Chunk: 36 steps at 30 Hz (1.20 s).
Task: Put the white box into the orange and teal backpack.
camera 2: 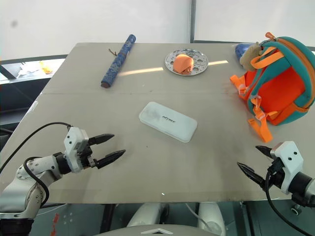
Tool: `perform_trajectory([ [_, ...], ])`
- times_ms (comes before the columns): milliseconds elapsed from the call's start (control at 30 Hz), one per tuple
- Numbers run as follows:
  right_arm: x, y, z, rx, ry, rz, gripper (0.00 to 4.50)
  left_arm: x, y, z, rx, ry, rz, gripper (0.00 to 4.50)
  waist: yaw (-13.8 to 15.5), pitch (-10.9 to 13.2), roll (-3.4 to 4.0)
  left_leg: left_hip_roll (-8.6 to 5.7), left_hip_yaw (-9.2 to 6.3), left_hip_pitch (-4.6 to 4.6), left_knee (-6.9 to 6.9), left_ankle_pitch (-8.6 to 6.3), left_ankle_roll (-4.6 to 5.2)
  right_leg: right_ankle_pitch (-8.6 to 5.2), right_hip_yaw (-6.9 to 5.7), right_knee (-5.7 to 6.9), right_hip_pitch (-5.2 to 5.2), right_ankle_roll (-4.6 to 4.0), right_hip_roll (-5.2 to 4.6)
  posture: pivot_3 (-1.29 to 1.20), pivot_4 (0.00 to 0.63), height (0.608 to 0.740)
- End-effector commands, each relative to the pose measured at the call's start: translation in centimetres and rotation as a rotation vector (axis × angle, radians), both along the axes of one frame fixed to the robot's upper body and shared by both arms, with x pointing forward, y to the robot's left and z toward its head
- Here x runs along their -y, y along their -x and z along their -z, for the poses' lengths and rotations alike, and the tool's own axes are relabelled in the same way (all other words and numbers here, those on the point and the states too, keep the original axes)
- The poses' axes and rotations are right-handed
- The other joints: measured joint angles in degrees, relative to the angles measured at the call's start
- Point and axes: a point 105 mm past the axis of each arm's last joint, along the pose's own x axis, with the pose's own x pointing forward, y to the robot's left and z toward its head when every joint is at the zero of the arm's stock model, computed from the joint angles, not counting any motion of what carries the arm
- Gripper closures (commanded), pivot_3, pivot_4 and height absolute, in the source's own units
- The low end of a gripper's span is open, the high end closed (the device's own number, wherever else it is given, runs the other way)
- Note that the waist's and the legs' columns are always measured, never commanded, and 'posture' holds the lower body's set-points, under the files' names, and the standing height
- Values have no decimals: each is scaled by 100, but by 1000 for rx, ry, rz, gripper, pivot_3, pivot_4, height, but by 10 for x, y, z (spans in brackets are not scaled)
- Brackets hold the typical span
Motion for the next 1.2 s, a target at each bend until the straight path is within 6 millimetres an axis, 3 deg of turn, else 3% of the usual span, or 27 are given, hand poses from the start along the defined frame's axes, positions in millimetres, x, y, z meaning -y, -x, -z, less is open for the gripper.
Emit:
perform_trajectory([
  [33, -3, -6, -12, 84, 36, 4, 9, 7, -11, -16, 62, 24, 2, 0, 2, 0, 0, 0, 0, 0, 0, 0, 0, 0, 0, 0, 0, 0, 0, 0, 150, 733],
  [233, -27, -22, -22, 148, -5, 14, 9, 21, -35, -41, 109, 170, -53, 0, -1, 2, -1, 0, -9, 5, 7, 5, -8, 3, -10, 2, 11, 1, 1, 0, 150, 733],
  [300, -28, -28, -21, 139, -41, 51, 422, 19, -40, -45, 89, 217, -89, 401, -6, 2, -1, -1, -9, 5, 6, 6, -12, 2, -8, 1, 9, 0, 3, 0, 150, 733],
  [433, -37, -42, -17, 142, -60, 103, 1832, 18, -56, -46, 60, 227, -188, 1776, 1, 4, -3, -5, -9, 1, 3, 6, -12, 3, -4, -4, 3, 0, 1, 0, 150, 733],
  [633, -70, -56, -11, 103, -104, 125, 4500, 20, -84, -50, -18, 255, -341, 4483, 5, 4, -3, -13, -13, 0, 6, 7, -14, 4, -5, 1, 3, -1, 1, 0, 150, 733],
  [833, -91, -74, 9, -7, -33, 162, 4500, 28, -114, -47, -86, 133, -413, 4483, -10, 3, -4, -24, -11, -1, 6, 9, -16, 4, -4, 5, -4, -2, 4, 0, 150, 733],
  [967, -126, -91, 14, -45, 6, 42, 4500, 47, -136, -37, -133, 12, -345, 4483, -10, 3, -4, -26, -10, -4, 7, 10, -19, 5, -5, 6, -6, -2, 5, 0, 150, 733],
  [1200, -155, -128, 11, -39, 52, -59, 4500, 57, -116, -10, -231, -117, -214, 4483, -175, 1, -6, -27, -4, -19, -6, 10, -20, 6, 6, 10, -38, -4, 3, 0, 150, 733],
])
